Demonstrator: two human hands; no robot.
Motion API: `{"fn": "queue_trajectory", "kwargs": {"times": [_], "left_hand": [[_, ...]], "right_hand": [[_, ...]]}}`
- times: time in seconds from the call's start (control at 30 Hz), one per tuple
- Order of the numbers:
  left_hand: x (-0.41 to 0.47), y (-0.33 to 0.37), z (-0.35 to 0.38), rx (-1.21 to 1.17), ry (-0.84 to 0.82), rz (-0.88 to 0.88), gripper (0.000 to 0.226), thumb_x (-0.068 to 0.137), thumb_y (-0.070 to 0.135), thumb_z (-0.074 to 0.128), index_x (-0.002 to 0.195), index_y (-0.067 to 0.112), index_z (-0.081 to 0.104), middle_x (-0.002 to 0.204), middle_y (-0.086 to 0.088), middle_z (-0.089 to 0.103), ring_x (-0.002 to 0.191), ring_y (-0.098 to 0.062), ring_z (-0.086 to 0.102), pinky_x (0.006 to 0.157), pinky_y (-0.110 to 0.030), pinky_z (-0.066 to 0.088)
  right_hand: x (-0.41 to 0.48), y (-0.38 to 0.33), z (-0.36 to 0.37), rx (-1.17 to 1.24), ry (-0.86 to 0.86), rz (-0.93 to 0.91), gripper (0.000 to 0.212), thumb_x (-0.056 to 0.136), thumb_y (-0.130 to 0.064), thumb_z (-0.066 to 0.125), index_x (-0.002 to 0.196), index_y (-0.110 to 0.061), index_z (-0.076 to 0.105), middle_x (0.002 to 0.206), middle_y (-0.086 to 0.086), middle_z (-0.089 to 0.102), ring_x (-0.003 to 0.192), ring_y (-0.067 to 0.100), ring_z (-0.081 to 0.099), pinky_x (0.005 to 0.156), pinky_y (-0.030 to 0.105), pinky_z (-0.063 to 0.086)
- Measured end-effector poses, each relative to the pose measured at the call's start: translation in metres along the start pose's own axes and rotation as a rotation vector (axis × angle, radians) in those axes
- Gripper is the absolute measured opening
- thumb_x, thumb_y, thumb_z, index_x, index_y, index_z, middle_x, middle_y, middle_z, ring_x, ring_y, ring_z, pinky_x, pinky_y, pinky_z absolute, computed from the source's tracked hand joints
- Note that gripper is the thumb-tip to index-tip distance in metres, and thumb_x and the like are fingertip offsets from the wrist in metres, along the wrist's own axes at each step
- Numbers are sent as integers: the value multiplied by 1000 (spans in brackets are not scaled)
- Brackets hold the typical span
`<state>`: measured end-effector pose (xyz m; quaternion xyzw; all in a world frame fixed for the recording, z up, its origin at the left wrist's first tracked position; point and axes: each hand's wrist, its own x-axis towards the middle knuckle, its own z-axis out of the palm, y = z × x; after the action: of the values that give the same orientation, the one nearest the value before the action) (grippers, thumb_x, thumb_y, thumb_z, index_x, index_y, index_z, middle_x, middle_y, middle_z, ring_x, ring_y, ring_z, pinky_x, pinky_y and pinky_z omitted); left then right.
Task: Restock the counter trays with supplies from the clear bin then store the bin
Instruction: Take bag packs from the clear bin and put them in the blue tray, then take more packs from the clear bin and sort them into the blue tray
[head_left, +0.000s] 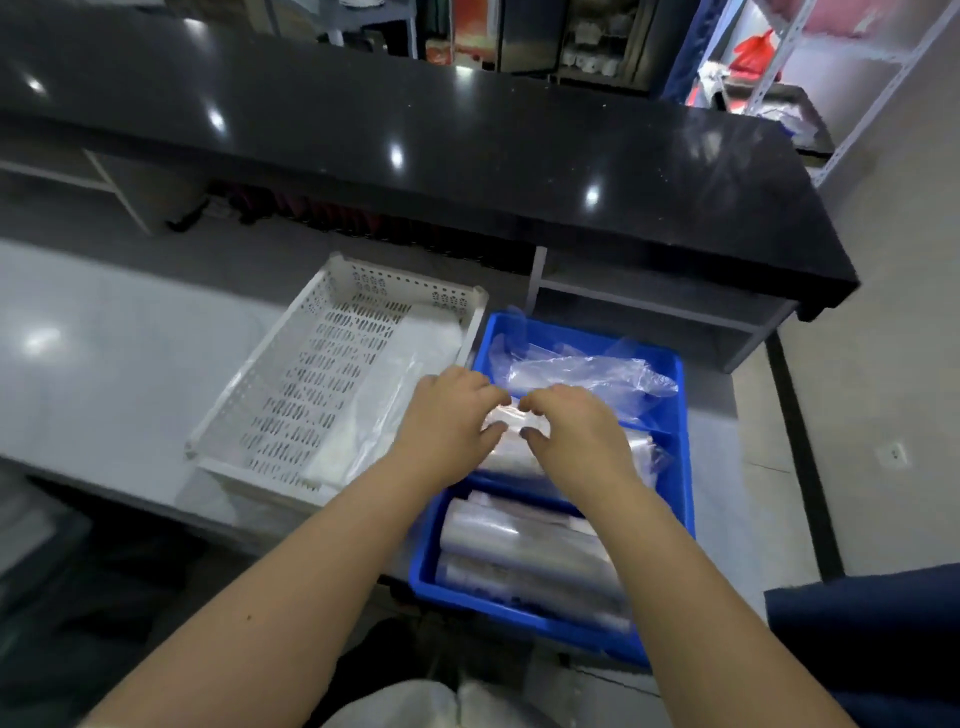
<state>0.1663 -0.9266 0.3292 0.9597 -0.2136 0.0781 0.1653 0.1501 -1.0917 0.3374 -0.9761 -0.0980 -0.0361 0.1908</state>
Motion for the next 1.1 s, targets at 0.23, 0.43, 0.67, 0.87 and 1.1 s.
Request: {"fn": "queue_trajectory", "kwargs": {"times": [0.23,0.43,0.67,0.87,1.1], "left_hand": [[-92,-95,-81,109,327,-418,23,76,21,73,99,20,71,101,-1,69,101,-29,59,86,-44,39],[-228,-196,-140,196,442,-710,21,80,23,71,101,21,69,103,2,67,105,-26,55,91,-44,36],[-413,-323,-206,319,403,-1003,30,76,32,69,106,23,68,105,0,67,102,-28,55,84,-43,44],[-528,-406,-221,293,288,-1236,40,77,40,60,115,28,62,111,-1,61,103,-26,51,83,-40,39],[-577,-502,-208,158,214,-1397,48,77,43,58,124,31,56,119,1,56,109,-24,46,88,-41,38]], "right_hand": [[37,-130,22,61,-70,-362,19,87,-17,62,106,-20,64,105,-2,66,100,23,52,86,38,43],[48,-296,84,2,-110,-709,23,86,-20,63,109,-23,63,103,-1,66,98,25,54,82,38,44],[23,-519,179,-51,-178,-1034,19,80,-19,60,98,-18,64,95,4,64,90,32,55,72,37,44],[-3,-639,267,-61,-330,-1127,39,84,-30,64,123,-27,56,118,0,58,110,26,49,91,41,41],[30,-716,344,-5,-508,-1149,34,85,-24,63,119,-27,59,122,-4,60,111,22,50,90,39,42]]}}
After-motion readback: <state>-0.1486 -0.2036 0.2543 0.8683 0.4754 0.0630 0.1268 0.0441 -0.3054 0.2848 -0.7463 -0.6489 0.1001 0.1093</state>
